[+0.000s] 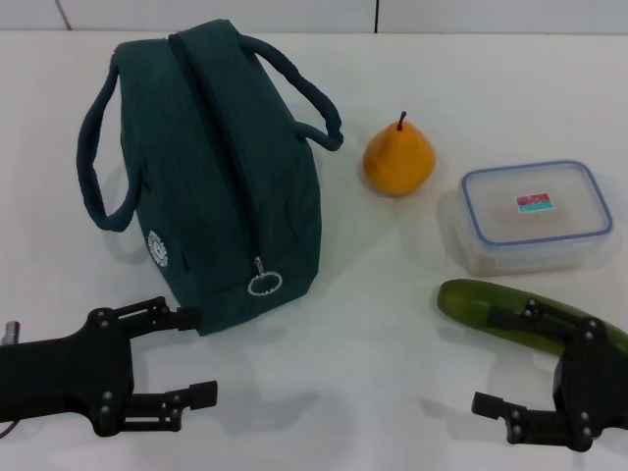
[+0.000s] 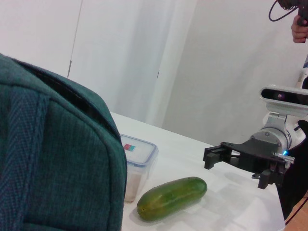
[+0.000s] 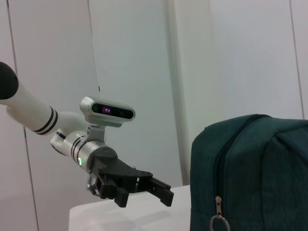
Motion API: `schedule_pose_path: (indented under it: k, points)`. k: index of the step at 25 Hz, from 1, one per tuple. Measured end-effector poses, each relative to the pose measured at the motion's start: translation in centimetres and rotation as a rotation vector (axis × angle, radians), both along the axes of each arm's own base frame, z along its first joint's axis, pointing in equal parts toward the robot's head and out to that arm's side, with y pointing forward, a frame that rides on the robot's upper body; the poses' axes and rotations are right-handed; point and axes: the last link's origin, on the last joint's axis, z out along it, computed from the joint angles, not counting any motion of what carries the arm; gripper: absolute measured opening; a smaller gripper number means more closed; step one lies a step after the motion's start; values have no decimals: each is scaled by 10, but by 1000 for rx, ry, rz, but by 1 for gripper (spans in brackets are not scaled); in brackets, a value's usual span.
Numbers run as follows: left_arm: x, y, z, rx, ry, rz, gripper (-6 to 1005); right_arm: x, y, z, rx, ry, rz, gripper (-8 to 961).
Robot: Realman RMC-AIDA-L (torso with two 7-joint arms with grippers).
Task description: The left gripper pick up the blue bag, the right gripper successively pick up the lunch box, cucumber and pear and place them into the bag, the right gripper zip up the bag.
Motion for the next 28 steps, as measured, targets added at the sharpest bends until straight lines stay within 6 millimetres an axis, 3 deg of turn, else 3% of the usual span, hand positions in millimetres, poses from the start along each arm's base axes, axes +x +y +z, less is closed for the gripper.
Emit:
schedule_pose_path:
  k: [16,21,28]
  points:
    - [1,0,0,-28,-12,25,873,0,0,0,-1,0,-1,870]
    - [2,8,13,-125,-116,254,872,0,0,0,1,2,-2,870]
    - [4,37,48,-207,-213,501,872,0,1,0,-2,5,-6,869]
